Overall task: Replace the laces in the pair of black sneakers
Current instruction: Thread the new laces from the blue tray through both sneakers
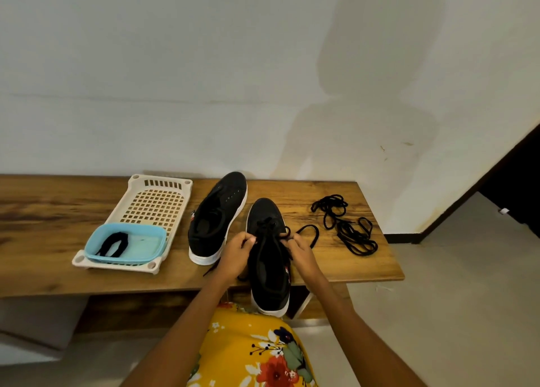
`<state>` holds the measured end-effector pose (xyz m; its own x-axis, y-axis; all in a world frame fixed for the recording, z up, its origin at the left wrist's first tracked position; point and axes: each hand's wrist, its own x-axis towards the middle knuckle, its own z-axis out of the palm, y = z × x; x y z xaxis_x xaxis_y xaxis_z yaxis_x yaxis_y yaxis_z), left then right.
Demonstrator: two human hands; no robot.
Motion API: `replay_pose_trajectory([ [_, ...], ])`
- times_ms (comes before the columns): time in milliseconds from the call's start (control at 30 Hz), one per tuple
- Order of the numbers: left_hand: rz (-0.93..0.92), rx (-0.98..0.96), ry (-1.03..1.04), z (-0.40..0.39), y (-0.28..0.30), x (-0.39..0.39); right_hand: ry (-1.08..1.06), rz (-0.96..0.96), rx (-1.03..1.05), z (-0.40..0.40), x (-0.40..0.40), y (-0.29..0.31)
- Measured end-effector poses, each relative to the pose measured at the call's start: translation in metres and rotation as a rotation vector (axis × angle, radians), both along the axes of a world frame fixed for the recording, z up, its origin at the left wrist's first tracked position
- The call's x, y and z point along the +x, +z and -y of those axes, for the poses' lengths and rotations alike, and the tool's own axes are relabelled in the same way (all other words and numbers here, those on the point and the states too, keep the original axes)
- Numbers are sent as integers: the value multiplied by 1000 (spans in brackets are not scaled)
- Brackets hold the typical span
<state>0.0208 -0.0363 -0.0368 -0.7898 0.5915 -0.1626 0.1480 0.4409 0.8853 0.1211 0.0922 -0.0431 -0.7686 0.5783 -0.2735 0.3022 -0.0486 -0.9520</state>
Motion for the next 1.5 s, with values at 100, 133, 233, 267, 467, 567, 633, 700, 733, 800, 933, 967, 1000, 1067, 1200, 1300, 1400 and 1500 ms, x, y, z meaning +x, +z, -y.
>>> replay_pose_trajectory([
  [100, 361, 264, 234, 1, 5, 4, 40, 33, 24, 1, 5, 4],
  [133, 515, 415, 363, 3, 10, 6, 64, 35, 20, 1, 7, 5],
  [233, 914, 828, 636, 13, 15, 3, 146, 102, 171, 1, 6, 4],
  [267, 961, 891, 650, 15, 16, 2, 144, 121, 229, 2, 5, 4],
  [467, 542, 573, 392, 3, 23, 10, -19, 163, 409, 17, 1, 6],
  [567, -42, -15, -46, 3, 19, 12, -54, 232, 653, 23, -3, 9],
  [633, -259, -238, -141, 3, 19, 18, -75, 257, 722, 25, -6, 11],
  [700, -256, -248, -30, 0, 20, 24, -137, 235, 679, 25, -8, 11],
  [733, -234, -223, 35, -2, 19, 26, -174, 215, 630, 24, -8, 9],
  [800, -157, -166, 140, -3, 18, 28, -208, 188, 534, 23, -8, 6],
  [933, -109, -138, 174, -2, 17, 29, -81, 83, 350, 14, 1, 3],
  [967, -119, -143, 166, -2, 16, 28, -36, 41, 301, 11, 4, 3],
  [1000, -122, -146, 162, -3, 16, 28, -1, 14, 249, 8, 8, 1],
  [1067, -121, -152, 159, -3, 16, 27, 37, 13, 165, 4, 12, 0],
  [1200, -128, -156, 155, -2, 15, 27, 26, -7, 109, -1, 14, 4],
  [1300, -91, -153, 146, -2, 13, 23, -180, -29, -21, -5, 21, 5],
  [1400, -87, -181, 141, -3, 14, 22, -334, -21, -114, -4, 22, 2],
  [1500, -167, -260, 137, -5, 19, 27, -298, -48, 0, 7, 17, 8],
])
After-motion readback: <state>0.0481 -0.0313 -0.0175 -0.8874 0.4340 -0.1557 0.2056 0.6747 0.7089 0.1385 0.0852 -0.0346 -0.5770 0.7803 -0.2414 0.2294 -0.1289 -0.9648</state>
